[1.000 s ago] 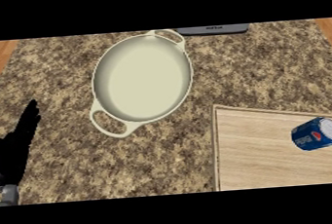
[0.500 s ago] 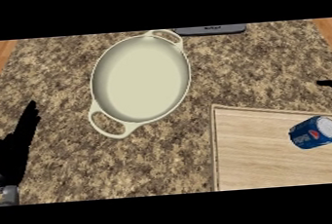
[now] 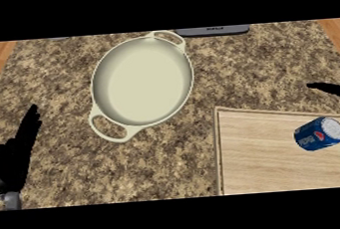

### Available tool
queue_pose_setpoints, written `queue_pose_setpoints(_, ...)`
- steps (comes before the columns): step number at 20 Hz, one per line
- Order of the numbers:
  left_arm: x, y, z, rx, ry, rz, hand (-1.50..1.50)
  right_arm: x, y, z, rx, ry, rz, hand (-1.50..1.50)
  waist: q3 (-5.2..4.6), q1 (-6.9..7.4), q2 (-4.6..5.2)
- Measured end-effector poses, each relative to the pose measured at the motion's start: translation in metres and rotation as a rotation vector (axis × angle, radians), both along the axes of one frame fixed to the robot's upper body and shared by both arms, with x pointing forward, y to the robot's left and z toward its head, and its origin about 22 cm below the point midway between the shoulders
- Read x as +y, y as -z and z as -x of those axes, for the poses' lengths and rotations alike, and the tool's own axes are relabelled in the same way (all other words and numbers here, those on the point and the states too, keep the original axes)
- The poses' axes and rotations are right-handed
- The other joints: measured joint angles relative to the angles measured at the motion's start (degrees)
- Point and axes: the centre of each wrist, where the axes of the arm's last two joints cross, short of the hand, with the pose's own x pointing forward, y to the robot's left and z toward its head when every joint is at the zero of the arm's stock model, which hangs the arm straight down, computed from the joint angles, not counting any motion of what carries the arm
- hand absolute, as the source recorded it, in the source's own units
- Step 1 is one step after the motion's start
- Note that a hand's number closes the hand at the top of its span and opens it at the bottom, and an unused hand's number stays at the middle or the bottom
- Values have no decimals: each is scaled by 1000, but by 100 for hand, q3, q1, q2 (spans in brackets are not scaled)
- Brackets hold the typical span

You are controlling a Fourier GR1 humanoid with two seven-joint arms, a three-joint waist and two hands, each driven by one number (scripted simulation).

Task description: Pick the can from the tray and place it in the pot

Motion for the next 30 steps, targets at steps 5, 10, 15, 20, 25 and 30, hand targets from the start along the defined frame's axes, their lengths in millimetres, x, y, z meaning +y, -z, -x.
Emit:
queue_pose_setpoints(5,9,-2,1,1,-1,-1,0,6,22,0,33,-5,19,-150,1,-21,-1)
queue_pose_setpoints(10,9,1,5,0,1,2,0,10,33,-6,53,7,40,-150,0,-21,-2)
queue_pose_setpoints(15,12,0,2,2,-1,7,0,11,49,-8,55,15,59,-150,2,-28,-1)
queue_pose_setpoints(20,10,2,2,0,-2,2,0,7,62,-13,64,15,62,-150,-7,-23,-6)
queue_pose_setpoints(25,8,6,3,1,0,6,0,8,65,-12,78,-23,61,150,-21,-34,-17)
queue_pose_setpoints(30,11,4,3,0,1,-3,0,13,73,-12,37,-83,53,150,-52,-28,-38)
